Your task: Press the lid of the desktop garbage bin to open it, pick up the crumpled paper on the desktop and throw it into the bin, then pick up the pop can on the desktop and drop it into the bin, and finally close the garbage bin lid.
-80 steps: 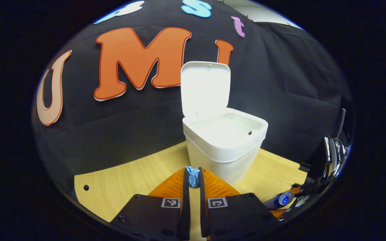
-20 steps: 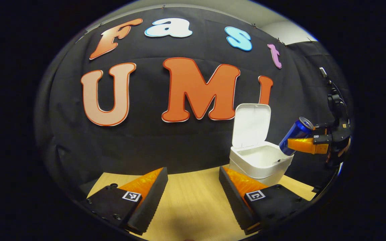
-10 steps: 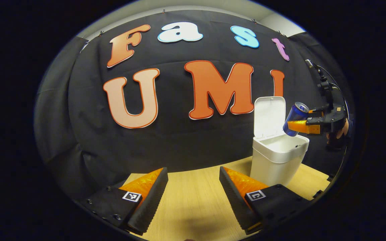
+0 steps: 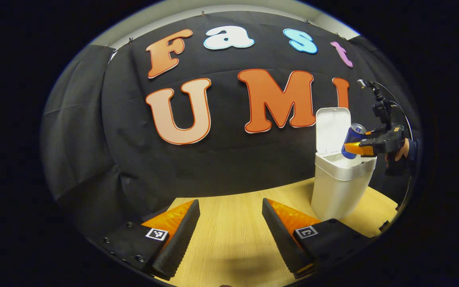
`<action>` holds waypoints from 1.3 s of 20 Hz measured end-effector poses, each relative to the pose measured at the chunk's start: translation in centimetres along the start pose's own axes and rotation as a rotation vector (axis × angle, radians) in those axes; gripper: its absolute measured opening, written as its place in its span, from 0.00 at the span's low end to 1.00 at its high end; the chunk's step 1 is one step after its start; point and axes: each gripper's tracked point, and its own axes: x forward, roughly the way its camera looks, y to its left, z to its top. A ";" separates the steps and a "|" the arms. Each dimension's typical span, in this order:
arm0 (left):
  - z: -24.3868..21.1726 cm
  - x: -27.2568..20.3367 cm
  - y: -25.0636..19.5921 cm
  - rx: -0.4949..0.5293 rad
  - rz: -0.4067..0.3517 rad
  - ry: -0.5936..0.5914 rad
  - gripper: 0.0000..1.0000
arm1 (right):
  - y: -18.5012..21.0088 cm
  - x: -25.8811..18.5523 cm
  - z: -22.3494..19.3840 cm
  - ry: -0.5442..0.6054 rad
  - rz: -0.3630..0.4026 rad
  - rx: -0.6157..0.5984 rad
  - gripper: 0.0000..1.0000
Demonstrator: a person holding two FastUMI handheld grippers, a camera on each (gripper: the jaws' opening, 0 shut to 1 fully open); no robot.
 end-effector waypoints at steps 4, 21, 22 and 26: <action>-0.7 -0.5 0.7 -0.017 0.028 0.013 0.99 | 0.5 0.9 -1.0 0.023 0.004 0.002 0.79; -1.4 -0.3 0.8 -0.011 0.014 0.059 0.99 | -0.6 2.2 -4.7 0.156 -0.044 0.101 0.81; -1.5 -0.3 0.8 -0.010 0.011 0.060 0.99 | -0.7 2.3 -4.6 0.156 -0.046 0.101 0.81; -1.7 -0.2 0.8 -0.015 0.004 0.068 0.99 | -1.1 1.9 -4.3 0.149 -0.053 0.109 0.82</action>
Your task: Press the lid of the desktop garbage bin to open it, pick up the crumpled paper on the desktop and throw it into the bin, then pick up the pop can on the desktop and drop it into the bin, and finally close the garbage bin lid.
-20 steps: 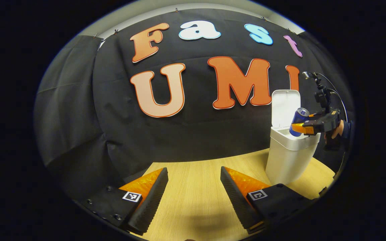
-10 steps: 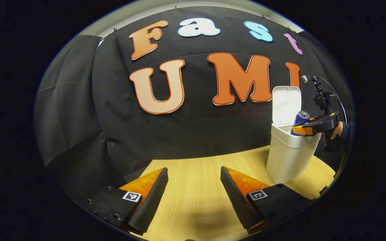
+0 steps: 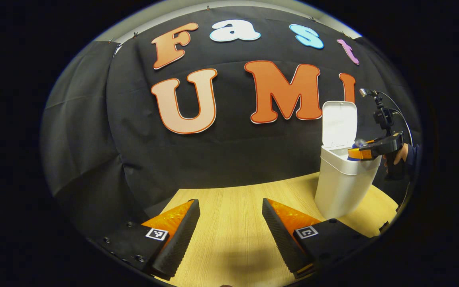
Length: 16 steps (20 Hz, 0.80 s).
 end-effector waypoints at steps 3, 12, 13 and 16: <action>-0.1 0.1 0.0 -0.003 -0.002 0.004 0.99 | -0.3 -0.3 1.1 -0.017 -0.007 -0.007 0.82; -0.7 0.3 0.0 0.003 -0.008 0.007 1.00 | -1.9 -1.7 8.3 -0.116 -0.026 -0.016 0.82; -0.9 0.3 0.0 -0.003 -0.006 0.012 1.00 | -2.0 -1.6 9.2 -0.123 -0.026 -0.017 0.82; -1.6 0.4 -0.2 -0.002 -0.009 0.027 0.99 | -2.5 -1.3 11.5 -0.155 -0.029 -0.034 0.82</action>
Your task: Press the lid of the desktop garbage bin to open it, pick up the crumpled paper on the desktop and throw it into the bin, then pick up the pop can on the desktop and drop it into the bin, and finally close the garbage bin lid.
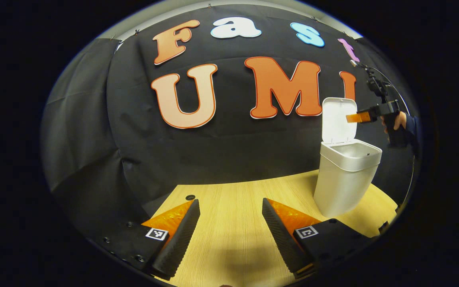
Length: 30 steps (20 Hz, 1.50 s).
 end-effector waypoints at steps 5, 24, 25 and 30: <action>-0.8 0.4 -0.1 -0.006 -0.001 0.012 0.99 | -0.6 1.0 4.0 -0.059 -0.009 -0.016 0.82; -3.4 0.4 0.1 -0.072 0.058 0.056 1.00 | -3.1 5.8 8.4 -0.069 -0.063 0.047 0.81; -3.3 0.5 -0.1 -0.070 0.054 0.058 1.00 | -3.0 5.4 8.2 -0.069 -0.060 0.052 0.80; -3.2 0.9 -0.7 -0.068 0.023 0.050 1.00 | -2.4 2.2 6.1 -0.064 -0.035 0.116 0.80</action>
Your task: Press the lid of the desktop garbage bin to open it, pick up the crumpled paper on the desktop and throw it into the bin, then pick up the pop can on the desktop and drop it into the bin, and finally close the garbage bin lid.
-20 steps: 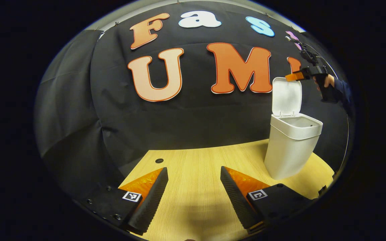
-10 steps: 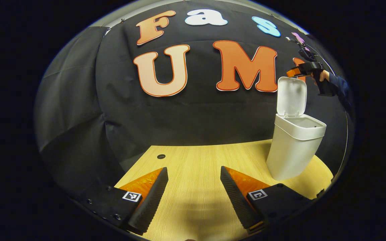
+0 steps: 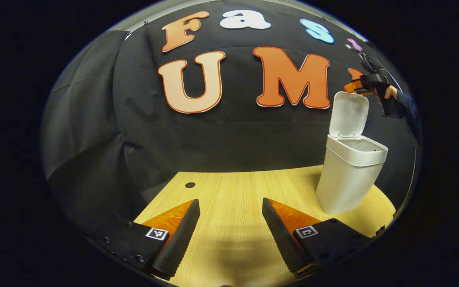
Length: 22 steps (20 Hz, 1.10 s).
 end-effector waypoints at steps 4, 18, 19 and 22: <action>0.3 0.1 -0.7 0.005 -0.034 -0.009 1.00 | 0.2 -2.1 -2.5 0.056 -0.003 -0.008 0.79; -0.7 0.1 -0.6 -0.006 -0.075 0.004 0.99 | 2.3 -7.0 -10.7 0.210 0.004 -0.009 0.80; -0.7 0.1 -0.7 -0.004 -0.079 0.005 1.00 | 2.4 -7.2 -11.2 0.218 0.005 -0.007 0.80; -1.1 0.1 -0.7 0.011 -0.077 0.016 1.00 | 2.5 -7.7 -12.5 0.242 0.005 0.001 0.79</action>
